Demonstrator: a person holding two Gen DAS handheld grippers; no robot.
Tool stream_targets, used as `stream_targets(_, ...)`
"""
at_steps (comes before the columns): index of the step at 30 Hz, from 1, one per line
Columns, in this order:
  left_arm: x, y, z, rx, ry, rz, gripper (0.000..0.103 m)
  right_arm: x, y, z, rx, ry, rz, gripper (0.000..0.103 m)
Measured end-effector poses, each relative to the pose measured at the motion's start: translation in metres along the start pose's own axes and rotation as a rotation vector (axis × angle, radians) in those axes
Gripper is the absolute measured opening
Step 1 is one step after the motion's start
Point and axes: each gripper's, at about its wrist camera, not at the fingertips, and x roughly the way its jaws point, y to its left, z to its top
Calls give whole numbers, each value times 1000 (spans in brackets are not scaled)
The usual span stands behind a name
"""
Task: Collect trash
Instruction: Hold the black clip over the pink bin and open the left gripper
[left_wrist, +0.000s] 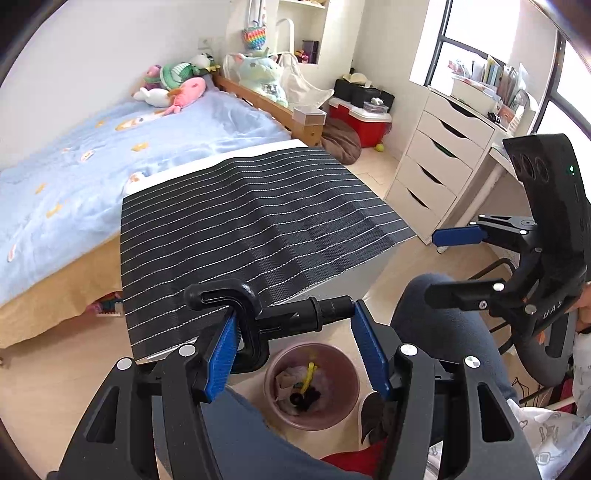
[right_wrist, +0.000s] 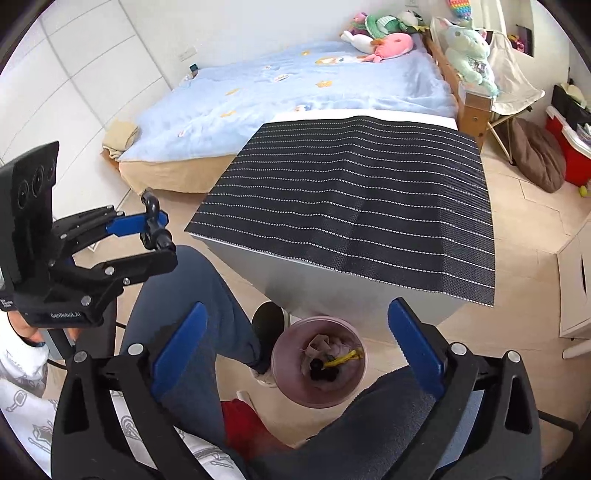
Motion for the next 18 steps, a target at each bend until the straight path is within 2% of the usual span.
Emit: stream_targets(18,6,-33,3,88,21,-79,58,-29,-23,-4,75,-78,-49,97)
